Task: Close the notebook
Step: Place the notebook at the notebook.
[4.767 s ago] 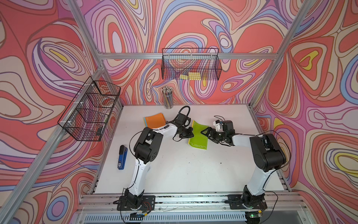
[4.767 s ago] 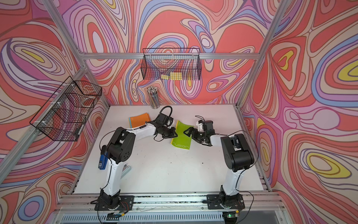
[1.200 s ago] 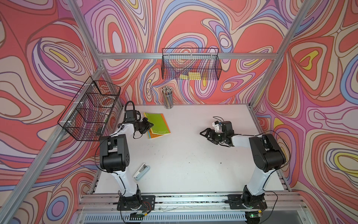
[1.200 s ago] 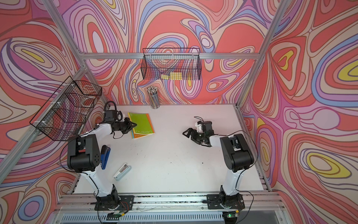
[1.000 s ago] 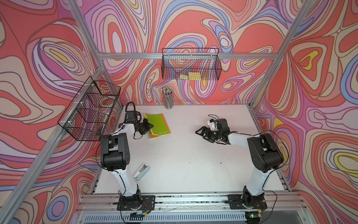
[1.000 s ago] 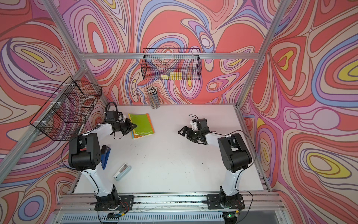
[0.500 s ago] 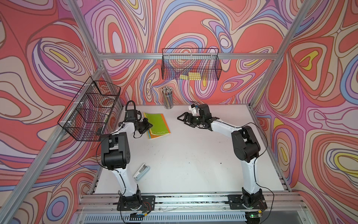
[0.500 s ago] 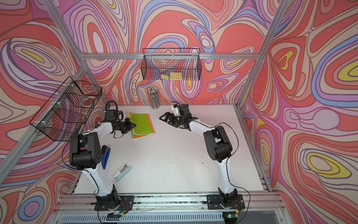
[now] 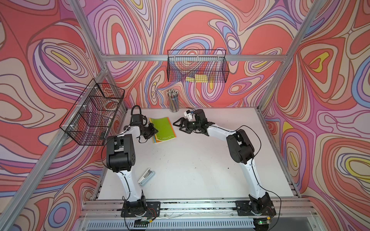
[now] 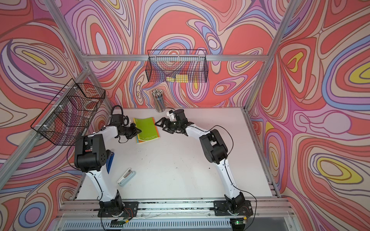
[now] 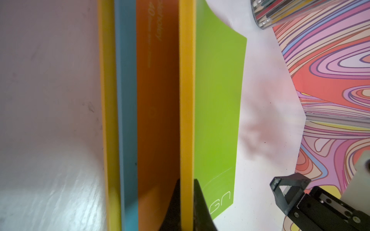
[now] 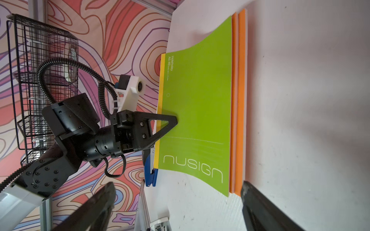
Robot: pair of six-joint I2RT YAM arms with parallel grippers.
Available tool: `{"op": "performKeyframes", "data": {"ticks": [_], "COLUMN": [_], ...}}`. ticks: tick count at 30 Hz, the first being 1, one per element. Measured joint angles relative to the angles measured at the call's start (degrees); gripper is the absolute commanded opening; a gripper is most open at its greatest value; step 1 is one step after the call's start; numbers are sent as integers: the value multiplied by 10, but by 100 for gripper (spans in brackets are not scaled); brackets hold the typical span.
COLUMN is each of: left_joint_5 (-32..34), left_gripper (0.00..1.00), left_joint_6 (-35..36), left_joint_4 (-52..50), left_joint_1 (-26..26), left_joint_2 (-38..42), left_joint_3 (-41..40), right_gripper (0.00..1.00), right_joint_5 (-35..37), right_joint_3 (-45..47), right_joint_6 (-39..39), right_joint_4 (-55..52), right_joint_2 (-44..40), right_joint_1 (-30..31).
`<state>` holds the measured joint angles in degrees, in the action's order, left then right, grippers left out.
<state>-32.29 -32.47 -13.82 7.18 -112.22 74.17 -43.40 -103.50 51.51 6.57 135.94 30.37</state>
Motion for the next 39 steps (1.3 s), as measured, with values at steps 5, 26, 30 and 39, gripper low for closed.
{"op": "performKeyframes", "data": {"ticks": [5, 26, 30, 39], "left_joint_5": [13, 106, 137, 152], "left_gripper": [20, 35, 35, 61], "left_joint_6": [14, 49, 49, 65], "left_joint_4": [-10, -49, -71, -89], "left_joint_1": [0, -8, -8, -8], "left_joint_2": [-6, -1, 15, 153], "left_joint_3": [12, 26, 27, 30], "right_gripper": [98, 99, 98, 98], "right_joint_5": [-7, -13, -13, -12], "right_joint_3": [3, 50, 64, 78], "right_joint_6": [11, 18, 18, -29], "right_joint_4": [22, 45, 49, -10], "right_joint_2": [0, 0, -2, -46], "right_joint_1": [0, 2, 2, 2]}}
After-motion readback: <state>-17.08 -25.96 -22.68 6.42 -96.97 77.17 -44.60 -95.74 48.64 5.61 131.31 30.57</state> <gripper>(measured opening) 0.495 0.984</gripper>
